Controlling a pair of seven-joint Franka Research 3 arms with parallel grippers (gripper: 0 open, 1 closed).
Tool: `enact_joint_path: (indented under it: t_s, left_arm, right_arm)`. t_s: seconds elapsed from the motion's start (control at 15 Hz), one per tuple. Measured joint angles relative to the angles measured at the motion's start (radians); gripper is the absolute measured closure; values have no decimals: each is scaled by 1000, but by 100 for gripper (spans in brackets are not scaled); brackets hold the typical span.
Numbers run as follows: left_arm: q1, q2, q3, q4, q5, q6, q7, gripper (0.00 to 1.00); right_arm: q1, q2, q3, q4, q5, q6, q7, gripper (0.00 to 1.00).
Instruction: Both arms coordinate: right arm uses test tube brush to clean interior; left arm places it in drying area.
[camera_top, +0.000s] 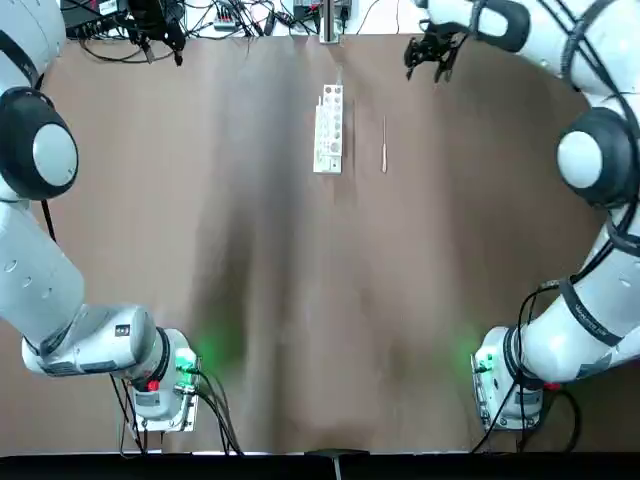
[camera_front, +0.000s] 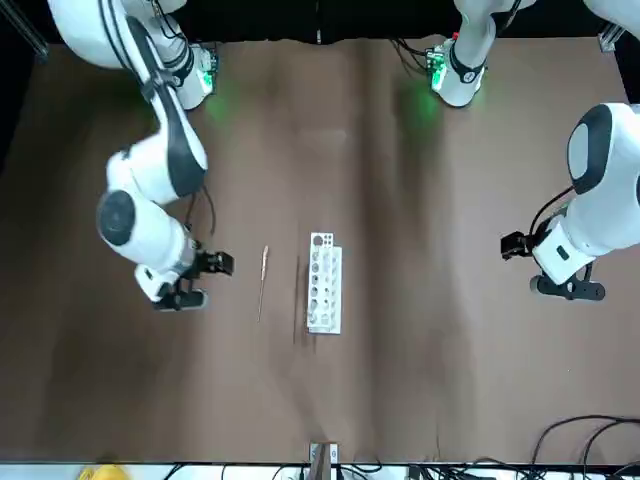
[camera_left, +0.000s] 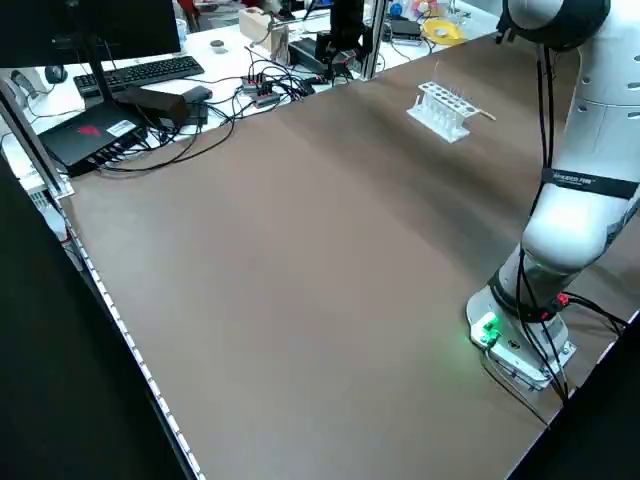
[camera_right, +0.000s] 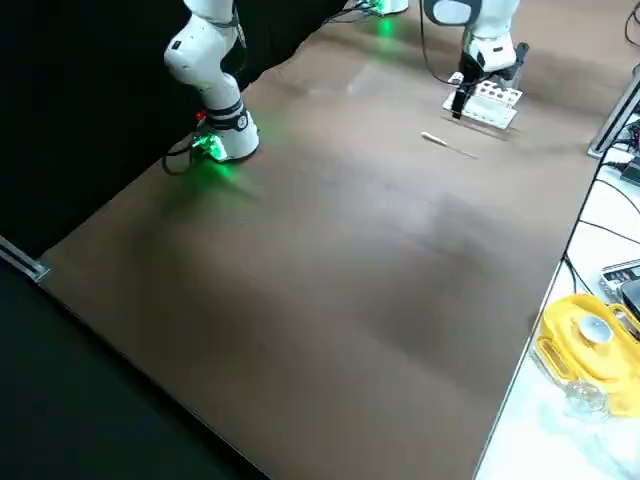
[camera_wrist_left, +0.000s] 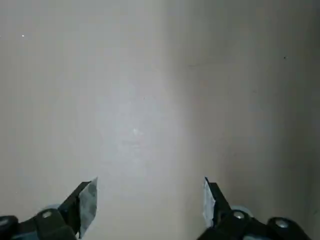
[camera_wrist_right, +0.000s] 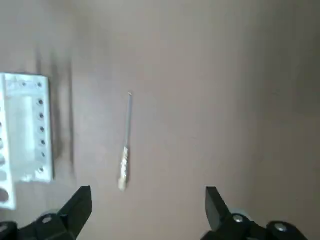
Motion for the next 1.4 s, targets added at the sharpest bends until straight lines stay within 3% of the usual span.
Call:
enact_joint_path:
  t_s: [0.2, 0.53, 0.8, 0.87, 1.07, 1.4]
  left_arm:
    - [5, 0, 1, 1, 0, 0, 0, 0]
    - [5, -1, 5, 15, 0, 3, 0, 0]
    - [5, -1, 5, 16, 0, 3, 0, 0]
    - [5, -1, 5, 16, 0, 3, 0, 0]
    - [5, -1, 5, 16, 0, 3, 0, 0]
    - [5, -1, 5, 16, 0, 3, 0, 0]
  right_arm:
    - [38, 120, 0, 89, 0, 53, 39, 0]
    - [89, 289, -7, 160, -1, 212, 94, 1]
    - [137, 380, -63, 209, -1, 256, 104, 4]
    - [144, 398, -74, 215, -1, 266, 104, 4]
    - [158, 425, -81, 223, -29, 268, 105, 23]
    - [183, 433, -82, 223, -51, 261, 110, 32]
